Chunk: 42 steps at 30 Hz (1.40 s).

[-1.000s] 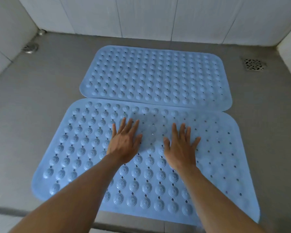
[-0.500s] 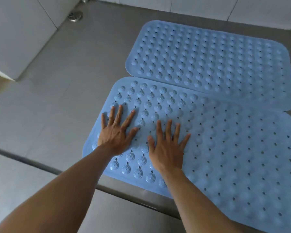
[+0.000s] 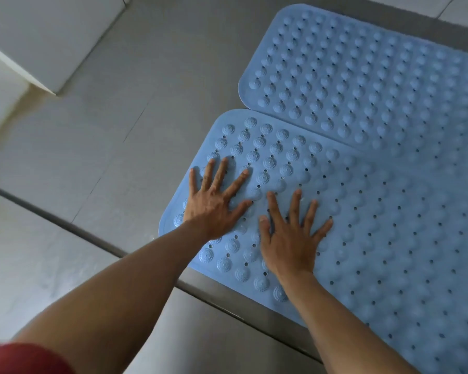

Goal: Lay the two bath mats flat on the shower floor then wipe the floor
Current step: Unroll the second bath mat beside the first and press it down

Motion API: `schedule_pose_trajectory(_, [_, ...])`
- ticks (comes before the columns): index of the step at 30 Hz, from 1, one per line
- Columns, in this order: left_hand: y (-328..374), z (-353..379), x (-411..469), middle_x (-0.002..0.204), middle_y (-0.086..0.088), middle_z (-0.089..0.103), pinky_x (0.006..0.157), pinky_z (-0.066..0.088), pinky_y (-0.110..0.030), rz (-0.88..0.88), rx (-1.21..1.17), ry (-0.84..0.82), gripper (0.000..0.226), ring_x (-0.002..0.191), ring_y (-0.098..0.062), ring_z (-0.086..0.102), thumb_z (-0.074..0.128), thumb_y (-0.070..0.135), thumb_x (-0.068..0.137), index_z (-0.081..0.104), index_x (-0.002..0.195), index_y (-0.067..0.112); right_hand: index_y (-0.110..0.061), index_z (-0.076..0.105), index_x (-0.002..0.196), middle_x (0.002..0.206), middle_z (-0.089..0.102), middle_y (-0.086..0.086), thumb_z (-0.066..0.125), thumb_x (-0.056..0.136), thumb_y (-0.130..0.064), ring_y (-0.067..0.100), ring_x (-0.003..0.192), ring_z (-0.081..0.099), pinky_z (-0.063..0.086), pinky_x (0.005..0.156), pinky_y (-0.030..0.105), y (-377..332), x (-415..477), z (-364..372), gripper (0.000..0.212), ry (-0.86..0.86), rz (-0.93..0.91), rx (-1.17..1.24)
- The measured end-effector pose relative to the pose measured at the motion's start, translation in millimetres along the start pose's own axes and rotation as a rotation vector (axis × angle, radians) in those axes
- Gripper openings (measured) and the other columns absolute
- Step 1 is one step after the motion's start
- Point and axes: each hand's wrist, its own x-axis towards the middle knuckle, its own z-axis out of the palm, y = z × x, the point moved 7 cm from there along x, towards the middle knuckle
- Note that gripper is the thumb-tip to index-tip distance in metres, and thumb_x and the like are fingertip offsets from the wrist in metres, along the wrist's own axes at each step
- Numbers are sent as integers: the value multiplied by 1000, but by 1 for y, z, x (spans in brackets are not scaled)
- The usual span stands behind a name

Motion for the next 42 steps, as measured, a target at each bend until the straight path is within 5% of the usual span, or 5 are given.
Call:
schedule_pose_trajectory(12, [1,0,1,165,-4,-22,119,-8,-61,18,68,-80,68,152,-31,-19,6,74,94,-30,147,49,-51,-20,151,160,-35,4,9,102,-56,35,144,-36,-23,107,71,3,3,-4,57,-196,-77,80])
schedule_pose_trajectory(22, [61,-9,-17,163,-6,-29,117,-6,-67,18,25,-66,61,150,-34,-24,17,46,105,-10,158,36,-31,6,160,168,-1,5,29,107,-32,18,154,-9,-7,125,40,58,-37,-34,58,-44,-218,543])
schedule_pose_trajectory(29, [195,19,-45,163,-9,-27,116,-13,-66,182,42,-58,69,147,-34,-31,8,67,98,-7,158,36,-18,57,139,159,36,12,25,97,-33,36,151,22,9,113,73,195,-79,-42,55,220,21,204])
schedule_pose_trajectory(37, [304,48,-53,165,-10,-21,110,-10,-74,218,51,-93,79,148,-37,-28,7,78,92,-12,157,37,-48,-14,154,163,-29,3,7,83,-90,34,150,-25,-14,110,73,314,-113,-26,85,20,312,57])
schedule_pose_trajectory(42, [309,48,-53,164,-8,-26,109,-9,-75,183,37,-94,78,148,-35,-30,6,84,88,-18,152,48,-49,-22,151,162,-33,0,3,79,-93,32,149,-28,-11,110,74,318,-112,-25,88,37,305,70])
